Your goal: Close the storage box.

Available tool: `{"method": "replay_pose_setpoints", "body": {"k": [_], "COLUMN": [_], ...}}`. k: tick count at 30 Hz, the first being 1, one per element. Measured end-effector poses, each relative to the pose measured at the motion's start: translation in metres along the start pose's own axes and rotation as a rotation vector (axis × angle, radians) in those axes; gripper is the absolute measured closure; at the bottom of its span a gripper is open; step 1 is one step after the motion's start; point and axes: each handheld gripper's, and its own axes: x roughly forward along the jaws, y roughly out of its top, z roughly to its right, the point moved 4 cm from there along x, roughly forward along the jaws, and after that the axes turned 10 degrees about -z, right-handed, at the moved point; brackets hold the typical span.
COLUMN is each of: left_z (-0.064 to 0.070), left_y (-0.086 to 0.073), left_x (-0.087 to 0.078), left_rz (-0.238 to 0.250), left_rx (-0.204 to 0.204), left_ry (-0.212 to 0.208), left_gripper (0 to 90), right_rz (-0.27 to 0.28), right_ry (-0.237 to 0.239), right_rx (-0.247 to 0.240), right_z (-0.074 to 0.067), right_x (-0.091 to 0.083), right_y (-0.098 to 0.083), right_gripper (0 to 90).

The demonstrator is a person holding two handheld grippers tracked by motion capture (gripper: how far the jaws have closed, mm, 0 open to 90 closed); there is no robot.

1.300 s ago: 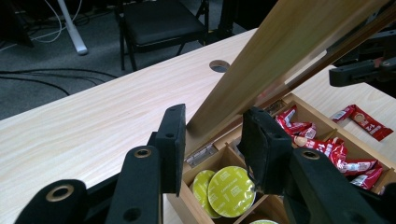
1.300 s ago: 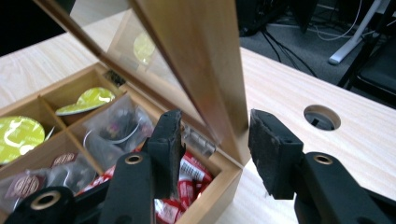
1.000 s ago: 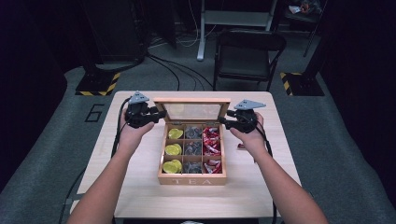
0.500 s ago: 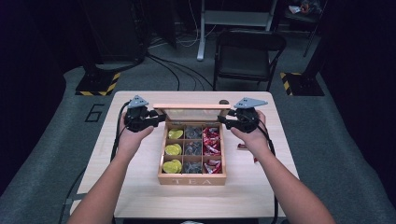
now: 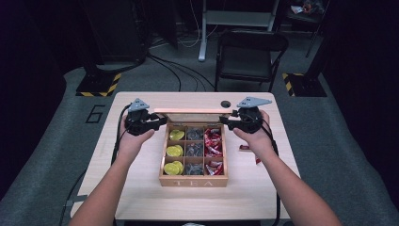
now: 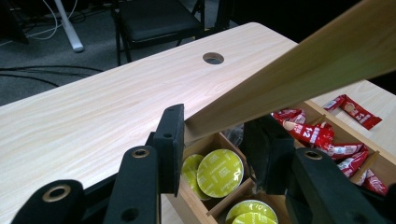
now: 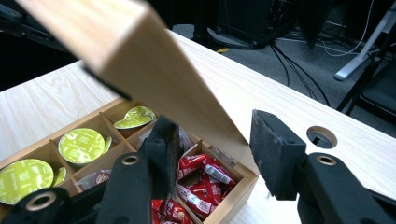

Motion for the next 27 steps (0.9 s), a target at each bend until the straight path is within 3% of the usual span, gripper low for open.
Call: {"method": "replay_pose_setpoints", "body": {"k": [10,18,27], "left_z": [0.002,0.002,0.006], "left_y": [-0.002,-0.006,-0.012], "left_x": [-0.001,-0.001,-0.006], "left_rz": [-0.013,-0.003,-0.016], "left_rx": [0.004,-0.009,-0.011], "left_ry": [-0.001,-0.014,-0.019], "left_gripper": [59.5,58.9,57.6], "right_rz": [0.019,0.006,0.007], "right_ry": [0.002,-0.039,-0.046], "right_rx": [-0.046,-0.100,-0.136], "right_z": [-0.004,-0.011,-0.016], "right_x": [-0.006,-0.011,-0.012], "right_y": [0.001,-0.001,-0.008], "right_gripper": [54.1,56.9,56.5]}}
